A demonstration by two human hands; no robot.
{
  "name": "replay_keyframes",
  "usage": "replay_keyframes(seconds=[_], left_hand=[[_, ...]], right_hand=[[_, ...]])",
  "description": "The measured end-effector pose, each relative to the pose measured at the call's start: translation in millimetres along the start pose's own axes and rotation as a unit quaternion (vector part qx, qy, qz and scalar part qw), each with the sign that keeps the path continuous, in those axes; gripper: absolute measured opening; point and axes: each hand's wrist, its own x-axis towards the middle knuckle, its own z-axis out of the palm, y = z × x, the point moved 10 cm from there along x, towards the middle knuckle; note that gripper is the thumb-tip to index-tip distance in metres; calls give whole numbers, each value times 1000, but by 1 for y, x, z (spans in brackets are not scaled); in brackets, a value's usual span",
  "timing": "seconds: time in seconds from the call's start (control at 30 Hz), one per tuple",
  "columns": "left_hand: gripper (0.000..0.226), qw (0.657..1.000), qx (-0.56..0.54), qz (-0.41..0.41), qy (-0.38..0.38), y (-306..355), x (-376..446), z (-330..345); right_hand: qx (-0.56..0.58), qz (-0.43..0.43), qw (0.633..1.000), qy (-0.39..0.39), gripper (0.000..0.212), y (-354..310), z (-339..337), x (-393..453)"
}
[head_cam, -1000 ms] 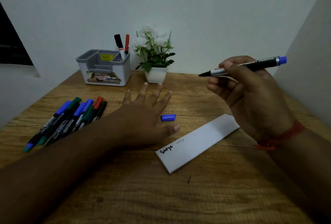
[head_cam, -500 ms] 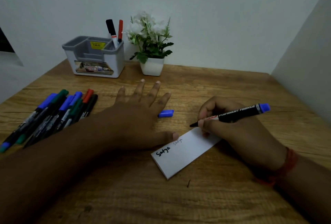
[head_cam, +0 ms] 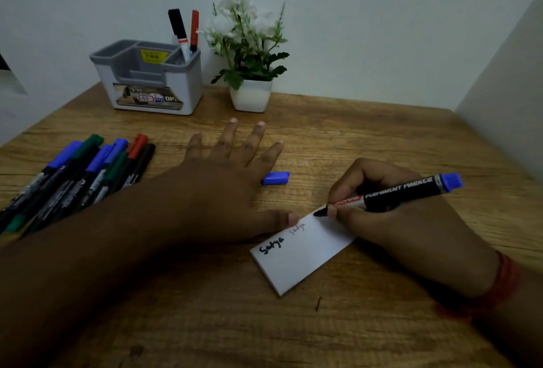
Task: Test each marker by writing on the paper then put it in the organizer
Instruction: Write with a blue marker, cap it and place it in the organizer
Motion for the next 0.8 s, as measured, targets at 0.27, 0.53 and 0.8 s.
replay_keyframes(seconds=[0.27,0.53,0.8], left_hand=[[104,1000,4,0,-2,2,-1,0],[102,1000,7,-1,0,1,0,-1],[104,1000,8,-1,0,2,-1,-1]], right_hand=[[-21,1,1000,-1,9,0,3,-1],[-15,-9,1000,-10,6,-2,3,-3],[-15,2,1000,8,10,2,-1,0]])
